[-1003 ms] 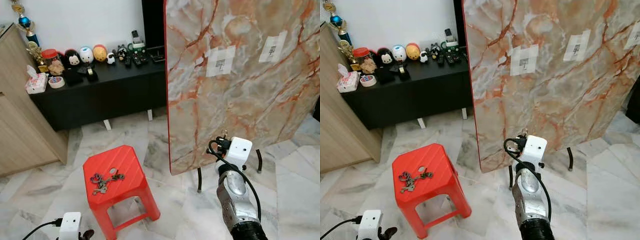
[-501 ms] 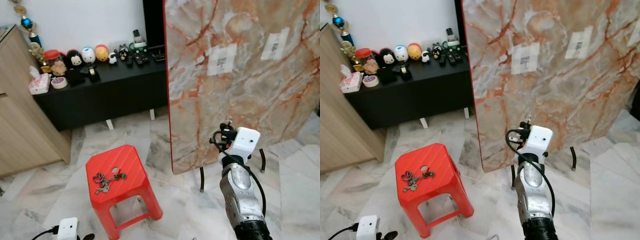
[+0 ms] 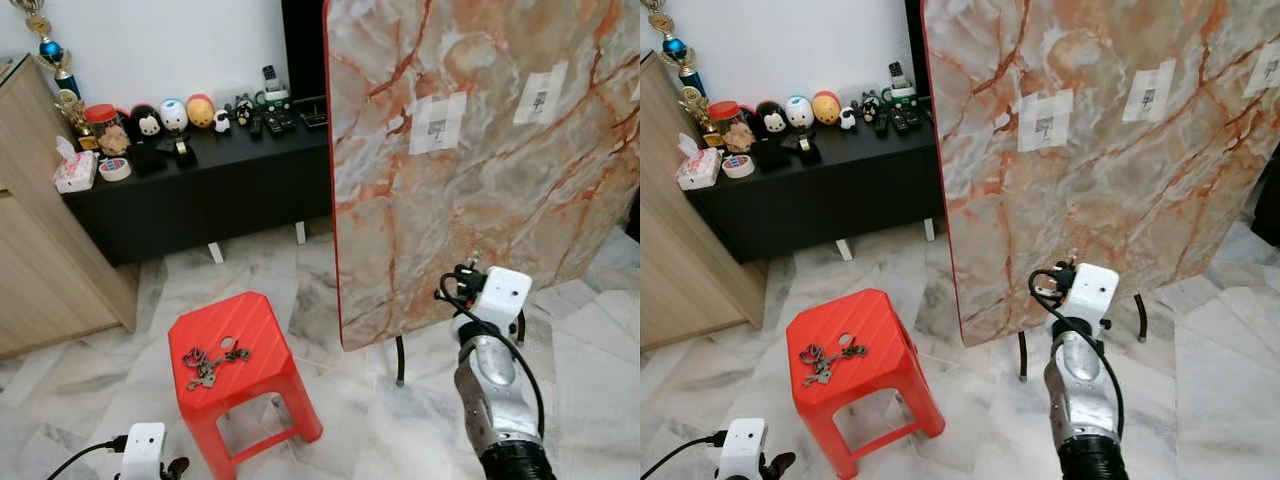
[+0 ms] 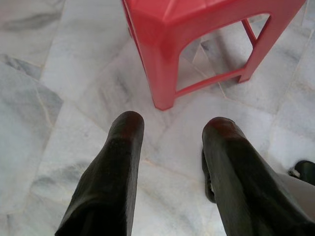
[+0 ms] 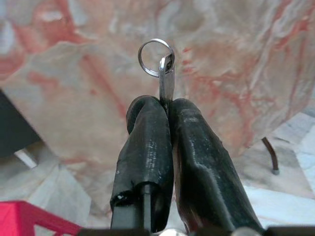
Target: Hang keys on a hook
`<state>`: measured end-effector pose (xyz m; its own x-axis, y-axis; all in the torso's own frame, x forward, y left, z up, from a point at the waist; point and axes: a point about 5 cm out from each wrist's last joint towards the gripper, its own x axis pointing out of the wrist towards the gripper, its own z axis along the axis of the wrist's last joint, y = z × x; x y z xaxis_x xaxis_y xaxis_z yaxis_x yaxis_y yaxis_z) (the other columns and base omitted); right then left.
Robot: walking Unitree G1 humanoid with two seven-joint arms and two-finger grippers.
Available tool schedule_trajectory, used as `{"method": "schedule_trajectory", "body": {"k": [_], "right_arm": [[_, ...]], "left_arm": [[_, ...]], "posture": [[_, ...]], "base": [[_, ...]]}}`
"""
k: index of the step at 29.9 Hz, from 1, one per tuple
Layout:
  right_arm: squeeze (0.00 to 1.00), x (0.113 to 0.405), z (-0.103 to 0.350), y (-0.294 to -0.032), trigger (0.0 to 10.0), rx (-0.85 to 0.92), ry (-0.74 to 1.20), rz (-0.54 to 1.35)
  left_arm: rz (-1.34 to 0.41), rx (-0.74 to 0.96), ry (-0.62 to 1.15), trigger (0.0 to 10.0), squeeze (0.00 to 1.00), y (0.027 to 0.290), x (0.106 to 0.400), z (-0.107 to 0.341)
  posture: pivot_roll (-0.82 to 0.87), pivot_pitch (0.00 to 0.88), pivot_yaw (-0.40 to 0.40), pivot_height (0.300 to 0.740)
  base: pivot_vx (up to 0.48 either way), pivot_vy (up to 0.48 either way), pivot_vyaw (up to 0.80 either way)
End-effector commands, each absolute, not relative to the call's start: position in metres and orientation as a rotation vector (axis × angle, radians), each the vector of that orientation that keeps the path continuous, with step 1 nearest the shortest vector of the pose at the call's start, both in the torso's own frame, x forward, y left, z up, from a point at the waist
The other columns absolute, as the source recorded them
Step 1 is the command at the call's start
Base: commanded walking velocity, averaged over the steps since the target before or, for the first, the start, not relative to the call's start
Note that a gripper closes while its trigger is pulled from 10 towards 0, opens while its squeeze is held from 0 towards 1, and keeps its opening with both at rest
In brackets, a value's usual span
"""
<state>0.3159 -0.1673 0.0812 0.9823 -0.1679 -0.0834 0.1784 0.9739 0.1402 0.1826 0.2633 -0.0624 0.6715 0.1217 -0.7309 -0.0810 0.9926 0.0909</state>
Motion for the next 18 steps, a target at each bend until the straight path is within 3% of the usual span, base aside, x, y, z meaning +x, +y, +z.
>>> {"method": "schedule_trajectory", "body": {"k": [1,12,18], "right_arm": [[0.0,0.317,0.082,-0.163,10.0,0.144,0.076,-0.156],[0.0,0.314,0.083,-0.175,10.0,0.123,0.078,-0.164],[0.0,0.322,0.087,-0.166,10.0,0.146,0.078,-0.158]], "left_arm": [[0.124,0.038,0.854,10.0,0.0,0.263,0.176,-0.066],[0.14,0.007,0.875,10.0,0.0,0.249,0.165,-0.075],[0.146,0.007,0.862,10.0,0.0,0.253,0.17,-0.072]], "posture": [[0.06,0.0,0.014,0.74],[0.06,0.006,-0.015,0.74],[0.06,0.032,-0.011,0.74]], "base": [[0.0,0.0,0.0],[0.0,0.0,0.0],[0.0,0.0,0.0]]}}
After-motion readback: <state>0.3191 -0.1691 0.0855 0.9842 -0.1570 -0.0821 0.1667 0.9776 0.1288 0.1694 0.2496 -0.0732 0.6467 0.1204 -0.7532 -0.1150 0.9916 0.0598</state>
